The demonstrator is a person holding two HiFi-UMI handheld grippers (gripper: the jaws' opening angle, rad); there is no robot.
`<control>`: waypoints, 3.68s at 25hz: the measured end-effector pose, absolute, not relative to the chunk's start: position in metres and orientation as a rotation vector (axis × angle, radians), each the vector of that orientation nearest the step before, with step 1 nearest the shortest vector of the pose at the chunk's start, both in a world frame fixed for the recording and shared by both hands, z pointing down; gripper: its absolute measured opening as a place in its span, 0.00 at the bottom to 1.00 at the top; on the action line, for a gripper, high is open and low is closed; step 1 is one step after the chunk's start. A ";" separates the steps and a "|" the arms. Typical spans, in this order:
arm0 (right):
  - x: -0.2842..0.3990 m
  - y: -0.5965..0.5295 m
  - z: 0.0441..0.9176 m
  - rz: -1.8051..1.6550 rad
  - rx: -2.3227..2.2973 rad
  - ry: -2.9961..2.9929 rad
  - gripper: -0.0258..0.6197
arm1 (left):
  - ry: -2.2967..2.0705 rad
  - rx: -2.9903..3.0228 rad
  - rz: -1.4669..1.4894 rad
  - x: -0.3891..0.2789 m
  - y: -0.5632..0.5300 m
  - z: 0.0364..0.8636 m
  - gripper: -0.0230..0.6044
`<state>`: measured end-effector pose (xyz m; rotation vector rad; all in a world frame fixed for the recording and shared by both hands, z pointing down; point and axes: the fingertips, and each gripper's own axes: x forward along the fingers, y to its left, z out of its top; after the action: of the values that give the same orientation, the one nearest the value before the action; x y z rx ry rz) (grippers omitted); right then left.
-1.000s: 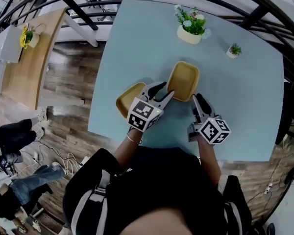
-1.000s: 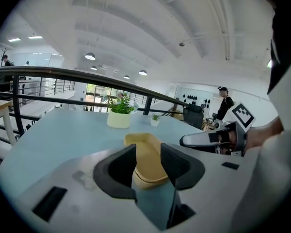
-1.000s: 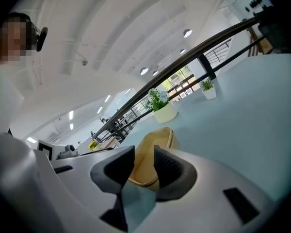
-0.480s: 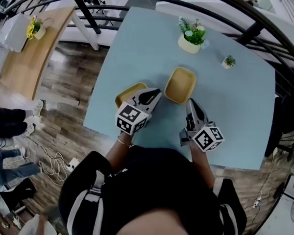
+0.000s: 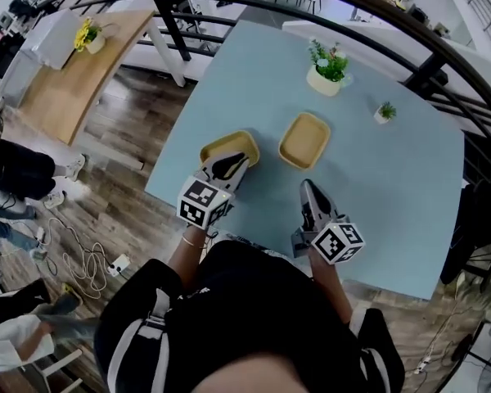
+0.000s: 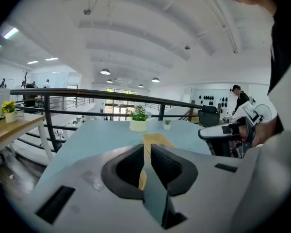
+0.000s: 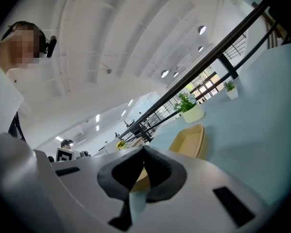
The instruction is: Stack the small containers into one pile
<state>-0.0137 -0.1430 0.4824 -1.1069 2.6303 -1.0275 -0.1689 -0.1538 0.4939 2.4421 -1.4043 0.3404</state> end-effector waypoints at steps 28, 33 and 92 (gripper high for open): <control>-0.184 -0.118 0.569 -1.463 -1.301 2.526 0.25 | -0.867 2.451 0.722 -0.277 -0.187 0.587 0.33; -0.191 -0.113 0.591 -1.578 -1.326 2.432 0.28 | -0.757 2.445 0.740 -0.269 -0.179 0.601 0.33; 0.002 -0.233 0.518 -1.237 -1.522 2.360 0.28 | -0.793 2.453 0.428 -0.077 -0.241 0.531 0.33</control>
<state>0.0016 -0.2331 0.5176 -1.5216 2.3595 -1.2369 -0.0774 -0.2411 0.5305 2.4527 -0.7932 0.4276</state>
